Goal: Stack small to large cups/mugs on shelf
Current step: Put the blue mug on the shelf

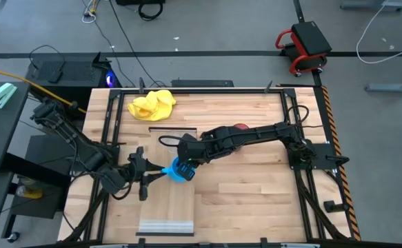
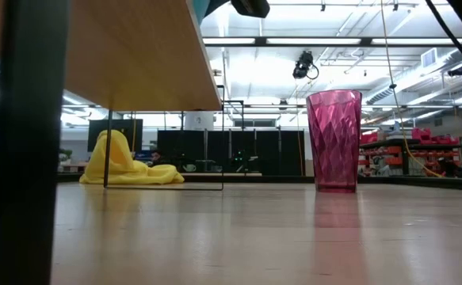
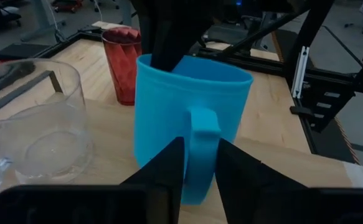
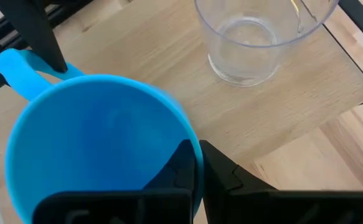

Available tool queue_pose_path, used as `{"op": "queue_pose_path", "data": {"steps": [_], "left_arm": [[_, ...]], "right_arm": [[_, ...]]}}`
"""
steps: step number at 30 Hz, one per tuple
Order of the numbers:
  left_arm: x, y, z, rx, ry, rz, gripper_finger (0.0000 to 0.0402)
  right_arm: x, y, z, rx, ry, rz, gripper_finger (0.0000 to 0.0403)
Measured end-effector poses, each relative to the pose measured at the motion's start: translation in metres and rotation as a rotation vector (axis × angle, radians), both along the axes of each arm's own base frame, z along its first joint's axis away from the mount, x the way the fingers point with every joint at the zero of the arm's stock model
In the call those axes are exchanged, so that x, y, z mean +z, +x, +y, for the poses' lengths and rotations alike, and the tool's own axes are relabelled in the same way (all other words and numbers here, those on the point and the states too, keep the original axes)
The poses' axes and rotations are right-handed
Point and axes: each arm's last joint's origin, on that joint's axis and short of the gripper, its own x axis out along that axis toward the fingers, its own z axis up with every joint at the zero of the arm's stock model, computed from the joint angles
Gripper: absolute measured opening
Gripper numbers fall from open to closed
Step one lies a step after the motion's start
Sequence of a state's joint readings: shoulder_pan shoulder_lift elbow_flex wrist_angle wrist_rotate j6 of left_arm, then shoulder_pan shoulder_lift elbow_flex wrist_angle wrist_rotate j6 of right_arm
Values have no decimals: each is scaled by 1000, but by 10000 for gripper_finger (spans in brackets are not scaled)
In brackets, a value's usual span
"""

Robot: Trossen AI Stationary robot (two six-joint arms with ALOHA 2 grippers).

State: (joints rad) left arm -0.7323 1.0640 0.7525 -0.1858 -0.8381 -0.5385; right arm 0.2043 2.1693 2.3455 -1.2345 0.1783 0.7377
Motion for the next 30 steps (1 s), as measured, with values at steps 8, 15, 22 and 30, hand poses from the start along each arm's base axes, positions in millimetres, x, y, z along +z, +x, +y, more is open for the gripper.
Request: {"op": "queue_pose_path", "data": {"steps": [8, 15, 22, 30], "left_arm": [[-6, 6, -3, -4, 10, 24, 67], [-7, 6, -2, 6, -11, 26, 79], [-7, 6, -3, 0, -12, 30, 66], [-8, 6, -2, 2, -14, 37, 86]], "right_arm": [[-1, -1, 0, 4, 1, 11, 14], [0, 0, 1, 18, -4, 5, 30], [5, -4, 9, 74, -10, -10, 77], [26, -17, 13, 95, -4, -63, 123]]}}
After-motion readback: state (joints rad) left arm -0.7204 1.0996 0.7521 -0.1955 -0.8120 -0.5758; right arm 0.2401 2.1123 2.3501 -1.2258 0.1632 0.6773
